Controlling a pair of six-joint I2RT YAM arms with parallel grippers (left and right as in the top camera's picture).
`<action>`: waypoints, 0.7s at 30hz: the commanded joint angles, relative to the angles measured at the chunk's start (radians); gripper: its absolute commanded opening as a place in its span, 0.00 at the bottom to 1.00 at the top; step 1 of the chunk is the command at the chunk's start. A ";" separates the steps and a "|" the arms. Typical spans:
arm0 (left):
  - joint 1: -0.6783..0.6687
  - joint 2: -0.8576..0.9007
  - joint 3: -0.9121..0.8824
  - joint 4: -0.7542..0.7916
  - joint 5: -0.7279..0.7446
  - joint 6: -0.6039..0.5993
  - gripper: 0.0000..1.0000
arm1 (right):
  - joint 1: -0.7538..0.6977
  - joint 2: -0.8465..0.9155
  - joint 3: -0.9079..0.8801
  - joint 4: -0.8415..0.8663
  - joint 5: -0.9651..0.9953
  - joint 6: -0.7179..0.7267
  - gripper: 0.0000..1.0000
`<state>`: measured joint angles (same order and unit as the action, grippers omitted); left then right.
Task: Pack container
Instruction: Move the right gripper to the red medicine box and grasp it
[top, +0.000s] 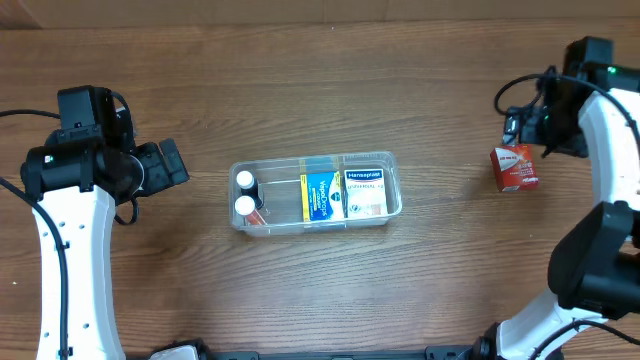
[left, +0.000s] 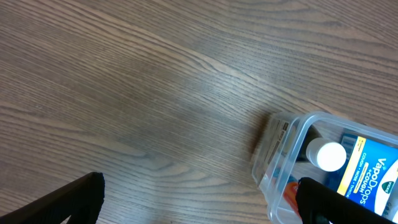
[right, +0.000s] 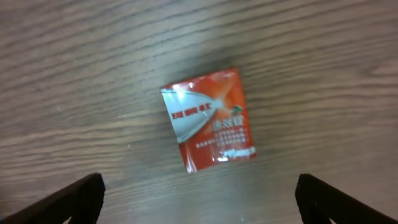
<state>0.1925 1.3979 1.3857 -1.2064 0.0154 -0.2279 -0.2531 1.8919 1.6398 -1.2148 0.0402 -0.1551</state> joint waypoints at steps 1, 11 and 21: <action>0.003 -0.003 -0.005 0.003 0.003 0.023 1.00 | 0.000 0.066 -0.069 0.050 -0.016 -0.085 1.00; 0.003 -0.003 -0.005 0.003 0.003 0.023 1.00 | -0.018 0.212 -0.081 0.142 -0.016 -0.089 1.00; 0.003 -0.003 -0.005 0.004 0.002 0.023 1.00 | -0.018 0.212 -0.081 0.150 0.018 -0.089 1.00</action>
<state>0.1925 1.3979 1.3857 -1.2068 0.0154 -0.2279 -0.2684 2.0865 1.5620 -1.0630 0.0372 -0.2371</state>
